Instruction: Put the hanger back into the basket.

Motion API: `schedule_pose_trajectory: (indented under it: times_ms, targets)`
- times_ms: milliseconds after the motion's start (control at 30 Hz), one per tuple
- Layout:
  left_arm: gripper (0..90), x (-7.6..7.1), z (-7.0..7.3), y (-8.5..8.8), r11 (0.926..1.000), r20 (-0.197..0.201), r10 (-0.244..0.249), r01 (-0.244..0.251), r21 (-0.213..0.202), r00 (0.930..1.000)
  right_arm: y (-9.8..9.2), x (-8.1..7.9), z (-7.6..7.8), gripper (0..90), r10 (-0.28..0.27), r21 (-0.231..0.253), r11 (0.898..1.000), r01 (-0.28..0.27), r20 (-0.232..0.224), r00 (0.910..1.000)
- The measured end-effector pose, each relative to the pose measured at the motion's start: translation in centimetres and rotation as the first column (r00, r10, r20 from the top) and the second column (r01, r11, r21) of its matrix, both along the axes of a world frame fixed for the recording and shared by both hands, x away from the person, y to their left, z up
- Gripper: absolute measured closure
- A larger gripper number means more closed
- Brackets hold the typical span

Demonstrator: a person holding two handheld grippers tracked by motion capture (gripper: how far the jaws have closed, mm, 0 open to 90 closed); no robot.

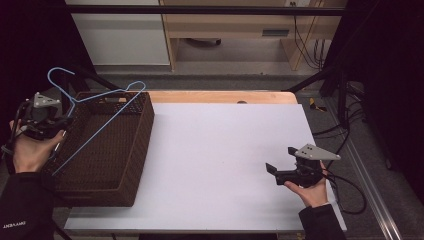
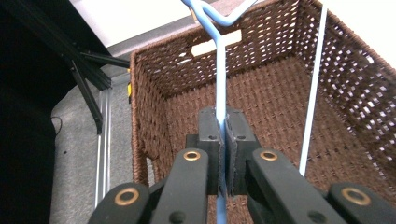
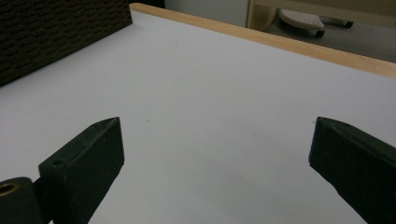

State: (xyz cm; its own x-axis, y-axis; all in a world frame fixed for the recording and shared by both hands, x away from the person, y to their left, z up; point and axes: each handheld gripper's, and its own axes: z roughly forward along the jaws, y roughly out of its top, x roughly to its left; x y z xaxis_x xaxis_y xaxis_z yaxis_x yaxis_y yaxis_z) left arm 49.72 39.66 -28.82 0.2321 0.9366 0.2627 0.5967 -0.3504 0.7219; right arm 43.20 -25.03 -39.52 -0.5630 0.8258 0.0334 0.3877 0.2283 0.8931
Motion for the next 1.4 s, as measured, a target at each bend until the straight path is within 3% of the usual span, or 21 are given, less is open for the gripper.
schedule_pose_trajectory:
  times_ms: [533, 933, 1100, 1233, 1400]
  targets:
    - [87.0, -0.3, -3.0, 1.7, 0.9989, -0.055, 0.030, -0.028, 0.038, 0.9980, 0.2, 0.1, -0.2, 4.0, 0.002, -0.008, 1.000, -0.002, -0.007, 1.0000]
    - [87.0, 0.1, -5.5, 1.0, 0.9993, -0.085, 0.020, -0.017, 0.033, 0.9962, 0.2, 0.1, -0.1, 4.0, 0.000, -0.007, 1.000, 0.000, -0.008, 1.0000]
    - [86.9, 0.7, -6.9, 0.5, 0.9992, -0.124, 0.014, -0.009, 0.038, 0.9921, 0.2, 0.1, -0.2, 4.0, 0.001, -0.009, 1.000, -0.001, -0.007, 1.0000]
    - [86.7, 1.1, -7.9, 0.0, 0.9991, -0.173, 0.004, 0.003, 0.042, 0.9849, 0.2, 0.1, -0.1, 4.0, 0.001, -0.007, 1.000, -0.002, -0.008, 1.0000]
    - [86.0, 1.1, -8.3, -0.5, 0.9991, -0.187, -0.018, 0.025, 0.033, 0.9822, 0.2, 0.1, -0.1, 3.9, 0.001, -0.007, 1.000, -0.001, -0.007, 1.0000]
